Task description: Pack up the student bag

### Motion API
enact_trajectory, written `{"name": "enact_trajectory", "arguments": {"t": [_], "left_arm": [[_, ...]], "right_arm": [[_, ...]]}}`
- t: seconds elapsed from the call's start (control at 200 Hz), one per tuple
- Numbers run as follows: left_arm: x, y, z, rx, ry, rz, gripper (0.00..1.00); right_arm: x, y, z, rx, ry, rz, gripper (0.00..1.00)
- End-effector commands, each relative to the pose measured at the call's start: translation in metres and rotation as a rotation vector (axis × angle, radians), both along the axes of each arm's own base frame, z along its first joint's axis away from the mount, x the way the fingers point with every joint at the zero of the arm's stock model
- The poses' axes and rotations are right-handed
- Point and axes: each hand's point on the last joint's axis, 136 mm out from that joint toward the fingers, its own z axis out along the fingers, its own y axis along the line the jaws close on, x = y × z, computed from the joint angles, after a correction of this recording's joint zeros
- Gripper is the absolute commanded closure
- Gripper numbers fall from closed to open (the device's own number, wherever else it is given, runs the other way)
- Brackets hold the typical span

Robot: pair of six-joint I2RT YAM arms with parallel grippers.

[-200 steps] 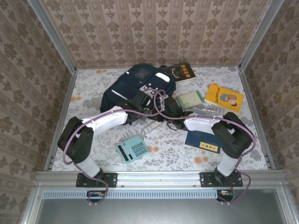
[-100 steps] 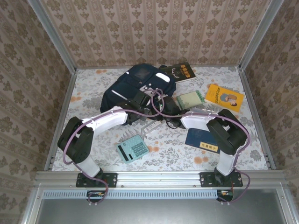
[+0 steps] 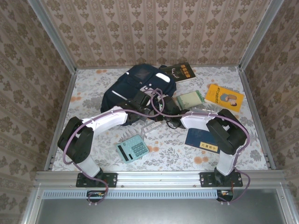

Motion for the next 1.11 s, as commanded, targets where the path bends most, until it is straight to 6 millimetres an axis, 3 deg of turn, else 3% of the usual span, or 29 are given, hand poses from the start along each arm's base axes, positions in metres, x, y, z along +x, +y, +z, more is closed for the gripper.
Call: {"name": "enact_trajectory", "arguments": {"t": [0.0, 0.42, 0.585, 0.625, 0.665, 0.695, 0.875, 1.1], "left_arm": [[0.005, -0.012, 0.016, -0.094, -0.018, 0.013, 1.0], [0.009, -0.011, 0.007, -0.183, 0.041, 0.043, 1.0], [0.011, -0.008, 0.005, -0.209, 0.057, 0.059, 1.0], [0.011, -0.007, 0.004, -0.21, 0.058, 0.061, 1.0], [0.011, -0.006, 0.004, -0.21, 0.06, 0.063, 1.0], [0.011, -0.006, 0.005, -0.214, 0.057, 0.065, 1.0], [0.012, -0.003, 0.006, -0.215, 0.051, 0.07, 1.0], [0.011, 0.006, 0.008, -0.198, 0.035, 0.093, 0.87]], "right_arm": [[-0.015, 0.02, 0.021, 0.069, -0.02, 0.086, 1.0], [-0.055, 0.079, 0.029, 0.196, 0.014, 0.333, 1.0], [-0.064, 0.089, 0.031, 0.219, 0.017, 0.367, 1.0], [-0.063, 0.088, 0.031, 0.211, 0.014, 0.36, 0.93], [-0.06, 0.085, 0.03, 0.196, 0.008, 0.341, 0.74], [-0.058, 0.081, 0.03, 0.185, 0.002, 0.327, 0.65], [-0.044, 0.051, 0.041, 0.145, -0.065, 0.206, 0.52], [-0.02, -0.001, 0.047, 0.104, -0.103, -0.011, 0.49]]}}
